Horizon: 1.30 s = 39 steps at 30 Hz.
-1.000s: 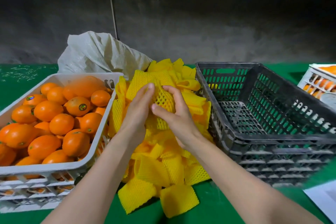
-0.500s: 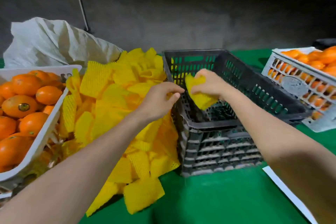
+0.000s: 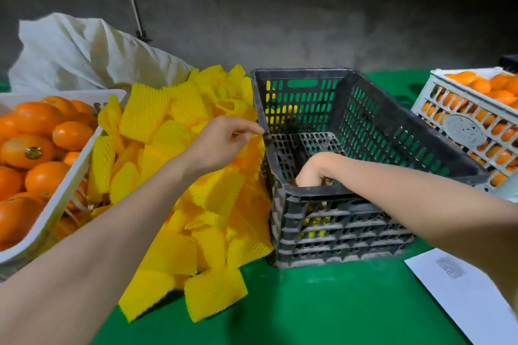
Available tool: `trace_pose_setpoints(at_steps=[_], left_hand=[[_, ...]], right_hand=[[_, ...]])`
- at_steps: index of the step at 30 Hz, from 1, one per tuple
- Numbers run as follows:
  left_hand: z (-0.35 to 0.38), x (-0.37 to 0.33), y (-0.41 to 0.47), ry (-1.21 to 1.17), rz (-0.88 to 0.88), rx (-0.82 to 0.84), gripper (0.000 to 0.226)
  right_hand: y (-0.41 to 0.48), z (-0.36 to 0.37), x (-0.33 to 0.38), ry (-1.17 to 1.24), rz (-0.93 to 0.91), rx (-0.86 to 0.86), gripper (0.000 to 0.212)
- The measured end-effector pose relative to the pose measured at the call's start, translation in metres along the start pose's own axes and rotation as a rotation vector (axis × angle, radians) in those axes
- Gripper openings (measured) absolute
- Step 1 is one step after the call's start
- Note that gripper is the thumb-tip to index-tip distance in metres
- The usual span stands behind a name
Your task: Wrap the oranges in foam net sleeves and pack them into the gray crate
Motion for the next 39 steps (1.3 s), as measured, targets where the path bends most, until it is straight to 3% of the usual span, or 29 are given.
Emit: trace_pose_setpoints(at_steps=[2,6,8,11,13,15,18,22,30,35,39], left_hand=[[-0.023,0.008,-0.01,0.033,-0.029,-0.084,0.025],[-0.064,0.022,-0.035,0.077,-0.043,-0.262,0.026],[-0.079,0.034,-0.046,0.134,-0.076,-0.305,0.027],[-0.087,0.053,-0.057,0.213,-0.118,-0.283,0.044],[-0.076,0.065,-0.061,0.285,-0.134,-0.156,0.067],[-0.057,0.079,-0.067,0.424,-0.159,0.05,0.077],[-0.031,0.106,-0.085,0.54,-0.22,0.298,0.075],[-0.022,0.128,-0.112,0.494,-0.286,0.325,0.072],[-0.009,0.145,-0.155,0.411,-0.366,0.478,0.073],[-0.002,0.144,-0.167,0.349,-0.348,0.571,0.068],[-0.015,0.141,-0.166,0.35,-0.375,0.53,0.055]], right_hand=[[0.003,0.002,0.002,-0.098,-0.035,0.031,0.031],[-0.006,-0.016,0.004,-0.082,-0.061,-0.129,0.02],[-0.019,-0.04,0.003,0.0,-0.094,-0.366,0.023],[-0.051,-0.083,-0.016,0.481,-0.152,-0.862,0.016],[-0.081,-0.093,-0.018,0.741,-0.209,-1.159,0.018],[-0.108,-0.096,0.005,0.821,-0.355,-1.292,0.025],[-0.112,-0.097,0.059,0.655,-0.509,-1.172,0.047],[-0.082,-0.09,0.118,0.451,-0.521,-0.886,0.069],[-0.033,-0.062,0.171,0.156,-0.41,-0.738,0.06],[-0.024,-0.035,0.183,0.007,-0.361,-0.772,0.055],[-0.041,-0.039,0.179,0.08,-0.348,-0.776,0.04]])
Point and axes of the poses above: each hand's wrist, its own y-axis towards the middle knuckle, its own z-axis out of the palm, x = y × z, the point moved 7 cm from there along y, towards the middle knuckle, and after that the axes turned 10 degrees about z, right-handed, at the moved point
